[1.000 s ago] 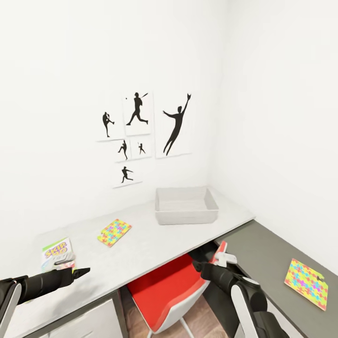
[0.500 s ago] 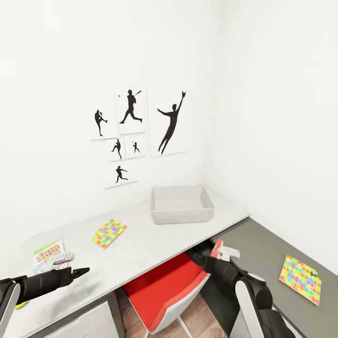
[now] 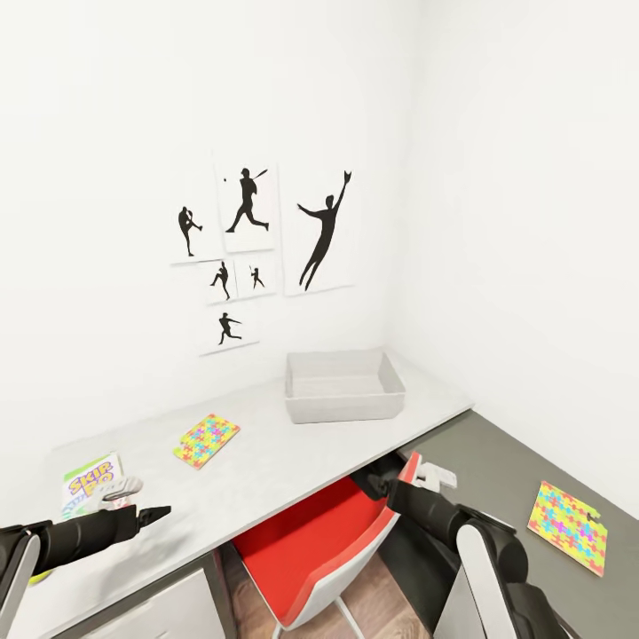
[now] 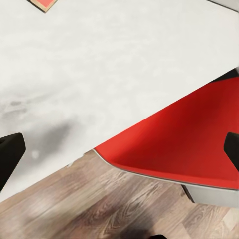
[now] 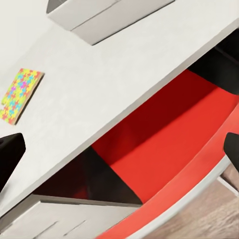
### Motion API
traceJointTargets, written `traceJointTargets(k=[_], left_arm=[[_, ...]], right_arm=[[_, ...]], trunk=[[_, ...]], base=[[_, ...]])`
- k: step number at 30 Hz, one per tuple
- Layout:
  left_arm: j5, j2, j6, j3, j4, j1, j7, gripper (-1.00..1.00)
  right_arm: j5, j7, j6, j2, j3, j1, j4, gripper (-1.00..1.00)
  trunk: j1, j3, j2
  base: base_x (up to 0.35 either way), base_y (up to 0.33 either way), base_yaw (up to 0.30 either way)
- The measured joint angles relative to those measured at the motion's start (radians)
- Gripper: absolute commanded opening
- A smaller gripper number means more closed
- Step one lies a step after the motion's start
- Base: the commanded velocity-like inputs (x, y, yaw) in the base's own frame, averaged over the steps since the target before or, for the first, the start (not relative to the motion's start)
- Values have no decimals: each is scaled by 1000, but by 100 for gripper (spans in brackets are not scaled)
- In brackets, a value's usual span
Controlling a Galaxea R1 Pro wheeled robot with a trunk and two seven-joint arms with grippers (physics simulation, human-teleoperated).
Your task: Put all the toys in the child's room - the three board games (two on the bed and one on the table), the two jigsaw puzzles on the table, and the tennis ball on the table - inside the toy box on the table in the child's room.
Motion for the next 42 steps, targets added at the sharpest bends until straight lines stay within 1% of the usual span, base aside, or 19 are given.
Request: traceJointTargets(k=[4, 9, 18, 27, 31, 34, 37, 38, 42], left_arm=[[-3, -4, 10, -4, 0, -8, 8, 100], [-2, -7, 13, -6, -8, -11, 4, 100], [-4, -7, 6, -1, -10, -13, 5, 100], [-3, -7, 5, -5, -11, -13, 8, 100], [-3, -7, 6, -10, -13, -13, 10, 100], [-3, -6, 8, -15, -15, -16, 12, 100], [-4, -6, 13, -17, -16, -38, 14, 100], [-4, -7, 16, -19, -14, -68, 17, 100], [-9, -8, 21, -32, -6, -142, 32, 100]], right_arm=[[-2, -1, 13, 0, 3, -1, -1, 100], [-3, -1, 17, 0, 5, -1, -1, 100], [-3, -2, 15, 0, 5, -1, -1, 100], [-2, -3, 10, 1, 9, -1, -1, 100], [5, -10, 21, 7, 8, -10, 0, 100], [8, -16, 54, 10, 8, -50, -1, 100], [11, -29, 124, 11, 8, -130, 2, 100], [11, -45, 159, 12, 7, -184, 9, 100], [20, -102, 191, 14, 6, -296, 52, 100]], trunk=[[0, 0, 0], [0, 0, 0], [0, 0, 0], [0, 0, 0], [0, 0, 0], [0, 0, 0], [0, 0, 0], [0, 0, 0], [0, 0, 0]], base=[[0, 0, 0], [0, 0, 0], [11, -9, 0], [96, -160, 0], [38, -72, 0], [16, -30, 0], [8, -14, 0], [4, -8, 0], [2, -5, 0]])
